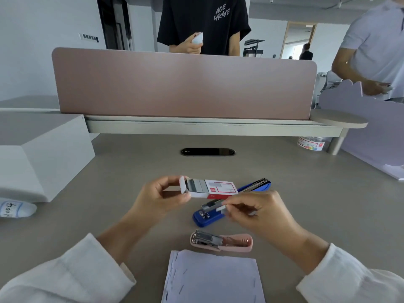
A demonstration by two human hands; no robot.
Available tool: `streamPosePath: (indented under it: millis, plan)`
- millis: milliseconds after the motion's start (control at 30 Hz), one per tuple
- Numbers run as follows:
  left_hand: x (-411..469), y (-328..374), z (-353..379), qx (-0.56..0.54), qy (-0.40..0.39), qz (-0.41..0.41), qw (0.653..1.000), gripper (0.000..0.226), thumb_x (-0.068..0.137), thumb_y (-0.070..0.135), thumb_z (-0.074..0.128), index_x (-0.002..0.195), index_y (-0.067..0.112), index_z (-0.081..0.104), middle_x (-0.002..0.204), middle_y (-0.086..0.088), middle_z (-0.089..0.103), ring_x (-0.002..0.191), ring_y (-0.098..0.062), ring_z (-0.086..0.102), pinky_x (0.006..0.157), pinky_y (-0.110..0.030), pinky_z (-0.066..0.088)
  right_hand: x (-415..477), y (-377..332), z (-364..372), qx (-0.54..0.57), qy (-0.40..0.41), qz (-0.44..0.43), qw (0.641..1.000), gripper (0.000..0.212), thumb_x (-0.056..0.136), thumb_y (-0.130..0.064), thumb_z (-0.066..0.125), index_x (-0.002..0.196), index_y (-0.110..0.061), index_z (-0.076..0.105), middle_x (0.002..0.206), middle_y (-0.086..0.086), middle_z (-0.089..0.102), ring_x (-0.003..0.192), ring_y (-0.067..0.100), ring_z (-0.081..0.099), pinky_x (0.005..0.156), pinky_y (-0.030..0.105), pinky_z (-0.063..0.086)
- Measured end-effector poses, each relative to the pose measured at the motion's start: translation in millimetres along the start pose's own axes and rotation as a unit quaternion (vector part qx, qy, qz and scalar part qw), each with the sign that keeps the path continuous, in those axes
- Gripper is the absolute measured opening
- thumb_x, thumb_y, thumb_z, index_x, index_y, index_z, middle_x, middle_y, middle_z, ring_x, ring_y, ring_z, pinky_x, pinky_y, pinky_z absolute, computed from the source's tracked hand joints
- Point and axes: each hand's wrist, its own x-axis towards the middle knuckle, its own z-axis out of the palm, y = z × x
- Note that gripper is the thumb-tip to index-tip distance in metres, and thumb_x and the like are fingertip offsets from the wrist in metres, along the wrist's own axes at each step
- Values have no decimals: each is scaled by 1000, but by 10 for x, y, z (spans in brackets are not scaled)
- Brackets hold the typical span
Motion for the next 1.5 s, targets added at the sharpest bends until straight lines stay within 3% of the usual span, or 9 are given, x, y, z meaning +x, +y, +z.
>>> streamPosePath:
  millis: [167,267,400,500,700,833,1167,1300,1500]
  plan:
    - [-108,-82,-201,-3,14,-13,1000,30,73,-3,69,87,24,69,83,17,75,78,-2,68,67,-11,51,-19,67,192,-36,-156,19,987,13,77,-8,66,85,-15,75,73,-13,68,68,1,65,65,12,52]
    - [-104,-120,-197,-13,10,-14,1000,30,73,-3,69,85,25,69,84,16,75,78,-3,69,67,-12,51,50,69,240,-63,-176,8,982,14,77,-9,65,86,-16,75,76,-3,74,76,7,65,70,16,53]
    - [-109,-142,-249,-45,17,-7,999,31,69,-3,73,81,26,72,84,13,75,76,-5,69,66,-13,52,60,68,304,-122,-203,-26,971,15,76,-12,61,82,-17,73,74,-2,73,69,12,65,65,25,54]
    - [-111,-164,-304,-58,28,0,998,33,69,-4,72,79,27,73,84,12,74,74,-5,69,67,-13,52,27,91,342,-164,-185,-59,967,14,71,-13,57,74,-17,71,67,-4,70,60,11,62,54,30,54]
    - [-95,-172,-278,-64,29,3,998,33,70,-7,70,82,24,70,82,13,74,72,-5,69,64,-12,51,14,78,351,-192,-168,-115,960,20,70,-17,46,63,-18,65,57,-7,62,48,8,53,43,23,46]
    - [-103,-186,-261,-56,18,1,998,33,73,-9,66,85,22,68,81,14,74,72,-4,69,64,-12,51,18,108,349,-189,-200,-117,954,23,73,-19,44,67,-18,67,62,-6,66,53,9,59,45,24,50]
    - [-103,-179,-250,-54,15,4,998,32,73,-8,65,87,20,67,80,14,74,72,-5,69,64,-12,52,10,97,312,-141,-177,-109,968,17,73,-16,51,71,-17,68,69,-5,70,61,7,63,54,24,52]
    - [-103,-183,-258,-51,16,4,999,32,73,-8,66,86,22,67,80,16,74,72,-4,69,63,-12,51,7,119,320,-151,-190,-115,963,12,69,-7,61,71,-16,68,70,-4,71,61,9,65,54,25,54]
    - [-99,-191,-262,-49,21,2,999,32,73,-7,67,87,22,68,81,14,74,75,-5,69,65,-13,52,18,118,325,-170,-216,-138,952,14,66,-9,61,72,-19,70,70,-6,72,63,8,67,54,22,55]
